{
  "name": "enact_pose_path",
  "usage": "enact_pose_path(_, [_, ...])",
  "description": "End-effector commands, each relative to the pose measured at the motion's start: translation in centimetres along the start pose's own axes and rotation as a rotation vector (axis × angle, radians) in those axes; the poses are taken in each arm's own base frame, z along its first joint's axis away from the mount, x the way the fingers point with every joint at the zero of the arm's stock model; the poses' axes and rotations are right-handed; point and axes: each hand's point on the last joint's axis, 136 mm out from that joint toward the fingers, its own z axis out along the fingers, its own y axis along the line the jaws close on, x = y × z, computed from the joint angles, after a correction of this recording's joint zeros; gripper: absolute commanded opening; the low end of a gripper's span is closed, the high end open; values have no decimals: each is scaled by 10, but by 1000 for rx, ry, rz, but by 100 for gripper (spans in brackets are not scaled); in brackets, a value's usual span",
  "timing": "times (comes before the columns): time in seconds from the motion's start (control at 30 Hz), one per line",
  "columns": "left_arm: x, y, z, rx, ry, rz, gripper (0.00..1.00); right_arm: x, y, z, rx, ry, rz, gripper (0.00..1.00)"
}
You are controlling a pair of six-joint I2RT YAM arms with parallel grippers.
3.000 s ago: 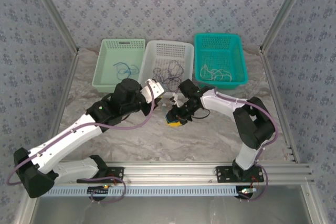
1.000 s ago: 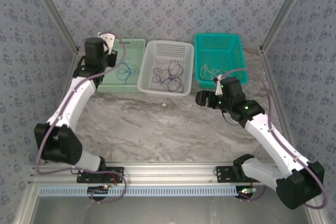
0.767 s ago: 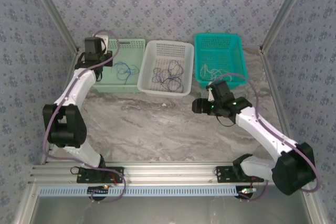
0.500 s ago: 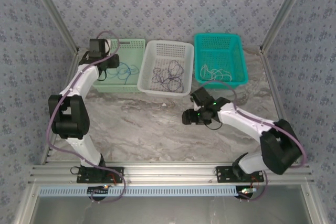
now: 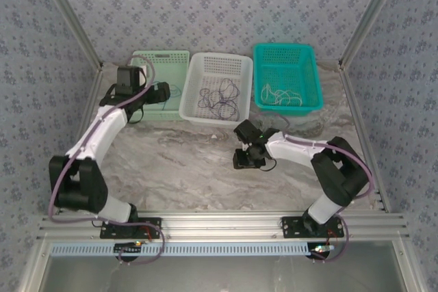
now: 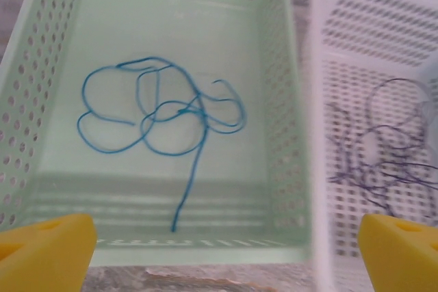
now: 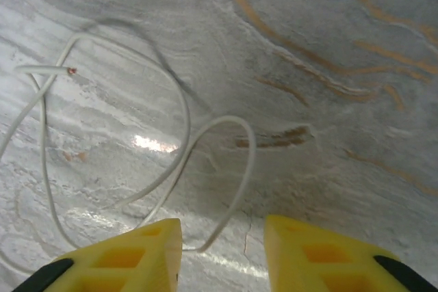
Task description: Untangle the cables
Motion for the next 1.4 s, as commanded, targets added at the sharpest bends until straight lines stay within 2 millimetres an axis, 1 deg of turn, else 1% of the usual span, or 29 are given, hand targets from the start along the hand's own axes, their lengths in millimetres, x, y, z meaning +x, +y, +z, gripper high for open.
enact_pose_path(0.0, [-2,-16,-20,51,-57,-6,98,-6,3,0,24,-14,-16,21])
enact_pose_path(0.07, [2,-27,-33,89,-83,8,98,-9,0,-8,41,-57,-27,6])
enact_pose_path(0.1, [4,-32,-37,107,-92,20,98,-11,-1,-14,40,-83,-31,1])
enact_pose_path(0.2, [13,-54,-52,190,-124,78,98,-21,-1,-42,33,-204,-52,0])
enact_pose_path(0.3, [32,-91,-63,364,-124,153,98,-31,8,-77,-31,-343,-84,0])
enact_pose_path(0.37, [53,-123,-72,518,-98,224,97,-34,13,-98,-65,-425,-117,0])
enact_pose_path(0.47, [90,-165,-82,702,-27,312,96,-36,13,-127,-88,-523,-146,0])
enact_pose_path(0.57, [118,-188,-84,797,34,345,94,-35,15,-146,-119,-585,-175,0])
enact_pose_path(0.67, [128,-198,-81,846,59,294,91,-32,18,-164,-156,-643,-209,0])
enact_pose_path(0.77, [125,-207,-86,908,39,258,90,-29,13,-175,-151,-687,-225,0])
enact_pose_path(0.83, [126,-213,-90,935,35,277,89,-26,12,-180,-156,-701,-235,0])
enact_pose_path(0.93, [132,-223,-95,975,58,329,89,-22,14,-185,-180,-711,-256,0])
enact_pose_path(1.07, [141,-236,-98,1053,104,340,86,-20,16,-191,-203,-732,-273,0])
enact_pose_path(1.37, [136,-253,-97,1093,71,349,85,-16,19,-192,-224,-724,-291,0])
